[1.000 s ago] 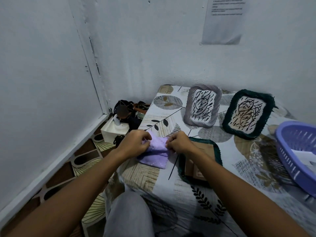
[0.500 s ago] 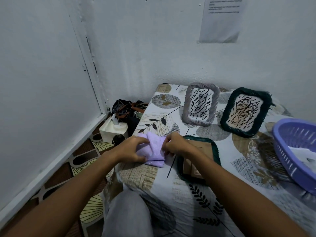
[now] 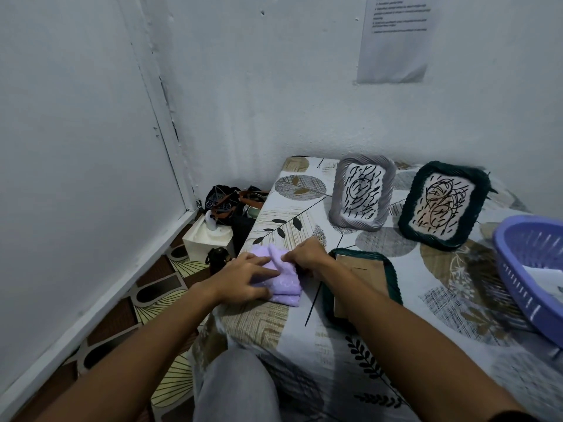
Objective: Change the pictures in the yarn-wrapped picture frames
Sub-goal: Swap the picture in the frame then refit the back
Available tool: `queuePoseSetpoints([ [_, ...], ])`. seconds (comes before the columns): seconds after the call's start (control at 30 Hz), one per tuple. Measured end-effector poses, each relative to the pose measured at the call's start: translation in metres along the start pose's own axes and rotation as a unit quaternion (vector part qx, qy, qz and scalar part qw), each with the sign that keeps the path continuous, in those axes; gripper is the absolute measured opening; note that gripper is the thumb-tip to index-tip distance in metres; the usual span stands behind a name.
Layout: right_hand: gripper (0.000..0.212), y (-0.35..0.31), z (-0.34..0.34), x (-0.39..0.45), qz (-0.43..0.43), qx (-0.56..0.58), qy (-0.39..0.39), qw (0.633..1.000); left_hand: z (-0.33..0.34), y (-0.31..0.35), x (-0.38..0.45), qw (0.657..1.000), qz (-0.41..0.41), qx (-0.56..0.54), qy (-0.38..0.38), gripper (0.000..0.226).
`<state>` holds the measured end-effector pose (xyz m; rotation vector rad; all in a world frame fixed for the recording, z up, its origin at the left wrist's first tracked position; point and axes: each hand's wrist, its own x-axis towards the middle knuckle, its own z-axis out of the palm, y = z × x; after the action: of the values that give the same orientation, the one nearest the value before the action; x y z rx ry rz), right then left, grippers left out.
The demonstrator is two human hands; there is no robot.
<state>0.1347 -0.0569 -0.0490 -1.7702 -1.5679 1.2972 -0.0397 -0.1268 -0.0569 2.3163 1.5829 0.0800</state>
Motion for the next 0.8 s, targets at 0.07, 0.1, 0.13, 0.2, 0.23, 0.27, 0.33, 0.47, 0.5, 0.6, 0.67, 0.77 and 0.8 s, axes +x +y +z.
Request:
queuePoseSetpoints([
  [0.07, 0.027, 0.002, -0.001, 0.002, 0.008, -0.005, -0.002, 1.000, 0.001, -0.002, -0.001, 1.000, -0.004, -0.003, 0.003, 0.047],
  [0.1, 0.021, 0.002, -0.003, 0.002, 0.010, -0.003, 0.003, 1.000, 0.001, -0.003, -0.001, 1.000, -0.006, -0.007, 0.006, 0.045],
  [0.13, 0.014, 0.003, -0.004, 0.003, 0.005, -0.013, 0.015, 1.000, 0.001, -0.004, -0.001, 1.000, -0.007, -0.011, 0.009, 0.043],
  [0.2, 0.014, 0.007, -0.009, 0.004, -0.015, -0.079, 0.044, 0.996, 0.002, -0.005, -0.001, 1.000, -0.008, -0.019, 0.016, 0.039],
  [0.23, 0.015, 0.009, -0.012, 0.002, -0.026, -0.130, 0.056, 0.990, 0.001, -0.004, 0.000, 0.999, -0.008, -0.026, 0.023, 0.036],
  [0.27, 0.013, 0.011, -0.014, -0.002, -0.040, -0.172, 0.068, 0.982, 0.001, -0.004, 0.000, 0.999, -0.010, -0.033, 0.035, 0.033],
  [0.33, 0.013, 0.011, -0.018, -0.012, -0.098, -0.215, 0.102, 0.966, 0.002, -0.002, 0.003, 0.996, -0.015, -0.042, 0.074, 0.032],
  [0.47, 0.037, 0.013, -0.016, -0.044, -0.332, -0.347, 0.026, 0.877, 0.003, 0.001, 0.001, 0.998, -0.029, -0.005, 0.061, 0.074],
  [0.5, 0.049, 0.018, -0.014, -0.050, -0.356, -0.404, -0.025, 0.842, 0.004, 0.000, 0.000, 0.999, -0.028, 0.023, 0.027, 0.089],
  [0.6, 0.070, 0.039, -0.009, -0.054, -0.332, -0.525, -0.109, 0.776, 0.009, -0.009, -0.002, 0.996, -0.023, 0.078, -0.036, 0.116],
  [0.67, 0.077, 0.048, -0.006, -0.048, -0.306, -0.536, -0.119, 0.778, 0.016, -0.017, 0.001, 0.995, -0.026, 0.080, -0.045, 0.117],
  [0.77, 0.074, 0.048, -0.003, -0.036, -0.306, -0.536, -0.102, 0.780, 0.017, -0.024, 0.011, 0.995, -0.022, 0.090, -0.040, 0.113],
  [0.8, 0.072, 0.046, -0.002, -0.032, -0.305, -0.535, -0.097, 0.782, 0.016, -0.026, 0.016, 0.995, -0.023, 0.091, -0.041, 0.113],
])
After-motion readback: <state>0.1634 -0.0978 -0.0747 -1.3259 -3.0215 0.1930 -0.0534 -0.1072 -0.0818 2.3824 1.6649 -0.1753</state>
